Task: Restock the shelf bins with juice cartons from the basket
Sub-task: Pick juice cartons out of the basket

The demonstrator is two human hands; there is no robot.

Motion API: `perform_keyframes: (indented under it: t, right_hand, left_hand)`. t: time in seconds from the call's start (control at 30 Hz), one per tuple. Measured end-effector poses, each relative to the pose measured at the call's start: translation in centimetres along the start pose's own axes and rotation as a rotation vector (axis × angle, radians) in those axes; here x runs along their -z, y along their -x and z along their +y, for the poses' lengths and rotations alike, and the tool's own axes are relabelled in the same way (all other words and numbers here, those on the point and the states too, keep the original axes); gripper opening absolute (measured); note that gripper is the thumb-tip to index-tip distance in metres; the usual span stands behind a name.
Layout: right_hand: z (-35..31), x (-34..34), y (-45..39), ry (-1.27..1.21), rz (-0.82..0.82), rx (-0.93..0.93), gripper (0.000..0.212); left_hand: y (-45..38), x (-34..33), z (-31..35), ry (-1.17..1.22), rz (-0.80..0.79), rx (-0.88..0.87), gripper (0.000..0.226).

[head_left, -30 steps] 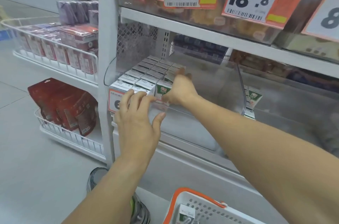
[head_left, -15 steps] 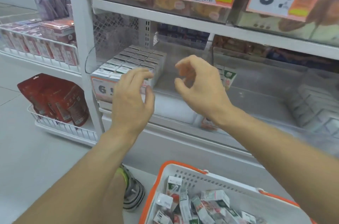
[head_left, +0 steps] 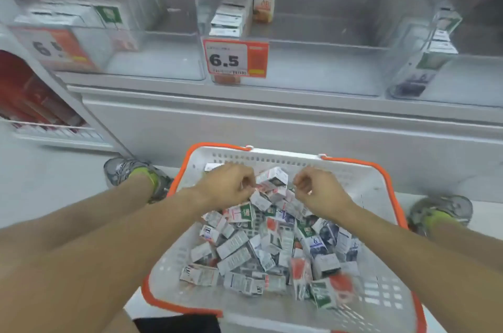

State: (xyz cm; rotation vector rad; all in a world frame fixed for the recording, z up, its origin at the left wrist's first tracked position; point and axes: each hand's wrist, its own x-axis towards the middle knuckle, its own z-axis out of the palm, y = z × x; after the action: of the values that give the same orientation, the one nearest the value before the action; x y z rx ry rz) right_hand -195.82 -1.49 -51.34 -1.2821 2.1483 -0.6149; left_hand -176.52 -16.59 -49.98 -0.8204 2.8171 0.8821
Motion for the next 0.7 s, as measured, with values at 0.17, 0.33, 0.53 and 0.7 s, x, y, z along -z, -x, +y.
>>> perform_keyframes:
  t: [0.17,0.33,0.53,0.7]
  right_hand:
    - [4.7,-3.3,2.4,0.139,-0.365,-0.188,0.025]
    - [7.1,-5.9,4.6,0.537,-0.599,-0.286,0.066]
    - [8.6,-6.3,5.9,0.565,-0.575,-0.439,0.046]
    - [8.9,-4.1,6.1,0.402,-0.491,-0.491,0.055]
  left_hand:
    - [2.9,-9.2,-2.5,0.108,-0.118,0.263,0.040]
    - [5.5,-17.9,-1.8,0.237,-0.405,0.305,0.072]
    - [4.1,-19.4,-0.8,0.012,-0.710,0.175,0.057]
    - [2.8,-17.3,-0.5,0.010,-0.745,0.134,0.041]
